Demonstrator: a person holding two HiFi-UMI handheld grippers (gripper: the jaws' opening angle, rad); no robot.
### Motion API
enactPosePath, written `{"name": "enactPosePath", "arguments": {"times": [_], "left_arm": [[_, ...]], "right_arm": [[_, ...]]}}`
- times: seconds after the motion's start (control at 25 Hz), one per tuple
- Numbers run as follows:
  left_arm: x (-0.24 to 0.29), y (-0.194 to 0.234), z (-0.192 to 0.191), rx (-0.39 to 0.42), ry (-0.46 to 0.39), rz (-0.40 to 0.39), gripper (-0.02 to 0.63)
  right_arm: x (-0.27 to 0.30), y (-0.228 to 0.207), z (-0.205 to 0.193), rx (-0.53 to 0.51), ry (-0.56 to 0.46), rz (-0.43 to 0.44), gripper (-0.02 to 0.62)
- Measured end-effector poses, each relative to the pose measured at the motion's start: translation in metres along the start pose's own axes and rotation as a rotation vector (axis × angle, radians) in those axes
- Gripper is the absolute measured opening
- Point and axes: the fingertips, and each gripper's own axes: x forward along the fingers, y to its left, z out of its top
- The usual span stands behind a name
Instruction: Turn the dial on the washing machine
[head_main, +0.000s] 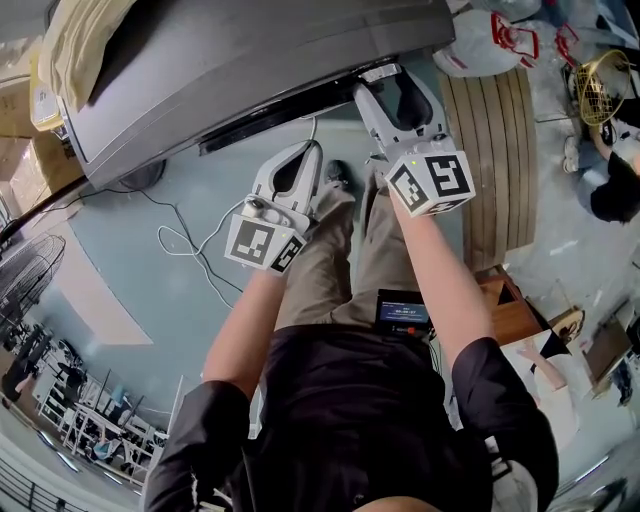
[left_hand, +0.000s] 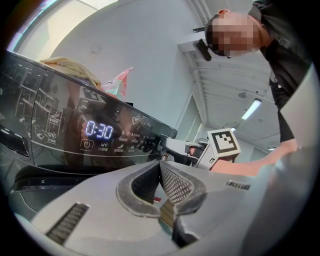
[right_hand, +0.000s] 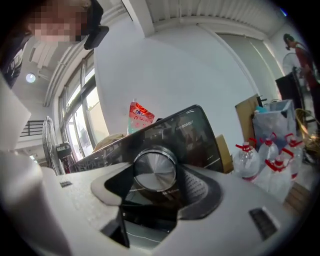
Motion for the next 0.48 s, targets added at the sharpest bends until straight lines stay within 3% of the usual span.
{"name": "enactPosePath", "arguments": {"times": [0.48], "left_arm": [[-0.0002, -0.0029, -0.0044, -0.006, 0.005, 0.003, -0.006]], "right_arm": [[-0.0008, -0.0039, 0.0007, 0.23, 0.0, 0.027, 0.273]]}}
